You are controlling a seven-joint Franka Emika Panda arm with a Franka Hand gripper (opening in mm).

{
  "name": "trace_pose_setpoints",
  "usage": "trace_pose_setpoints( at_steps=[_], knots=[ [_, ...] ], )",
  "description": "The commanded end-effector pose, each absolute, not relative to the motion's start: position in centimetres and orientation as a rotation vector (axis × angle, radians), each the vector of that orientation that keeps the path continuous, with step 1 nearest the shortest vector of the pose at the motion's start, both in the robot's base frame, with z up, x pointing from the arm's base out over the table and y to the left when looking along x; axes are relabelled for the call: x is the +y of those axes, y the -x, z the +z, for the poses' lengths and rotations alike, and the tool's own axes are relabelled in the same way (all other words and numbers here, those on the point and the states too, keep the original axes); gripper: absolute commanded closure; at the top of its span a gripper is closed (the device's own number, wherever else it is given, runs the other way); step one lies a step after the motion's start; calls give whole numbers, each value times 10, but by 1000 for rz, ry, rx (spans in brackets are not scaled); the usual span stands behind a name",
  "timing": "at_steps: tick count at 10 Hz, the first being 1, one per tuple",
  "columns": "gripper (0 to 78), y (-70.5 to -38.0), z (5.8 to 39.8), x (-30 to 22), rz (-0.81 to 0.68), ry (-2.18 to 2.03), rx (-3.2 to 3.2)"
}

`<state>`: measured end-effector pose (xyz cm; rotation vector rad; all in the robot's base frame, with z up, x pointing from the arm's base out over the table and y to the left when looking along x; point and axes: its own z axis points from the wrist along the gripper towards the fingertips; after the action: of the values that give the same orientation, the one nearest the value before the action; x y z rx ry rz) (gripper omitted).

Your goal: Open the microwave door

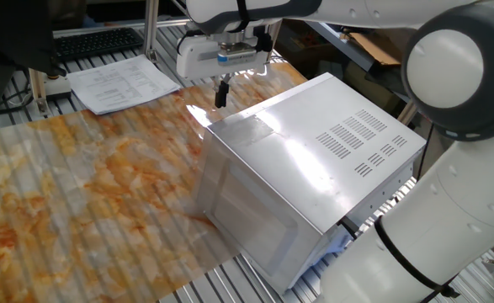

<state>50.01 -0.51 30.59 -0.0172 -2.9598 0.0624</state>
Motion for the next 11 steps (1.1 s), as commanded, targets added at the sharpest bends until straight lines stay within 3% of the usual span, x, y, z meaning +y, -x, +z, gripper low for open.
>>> trace_pose_setpoints(
  at_steps=[1, 11],
  knots=[
    [776, -505, 302, -13, 60, -19, -2944],
    [776, -506, 291, -18, 49, 12, -2931]
  ],
)
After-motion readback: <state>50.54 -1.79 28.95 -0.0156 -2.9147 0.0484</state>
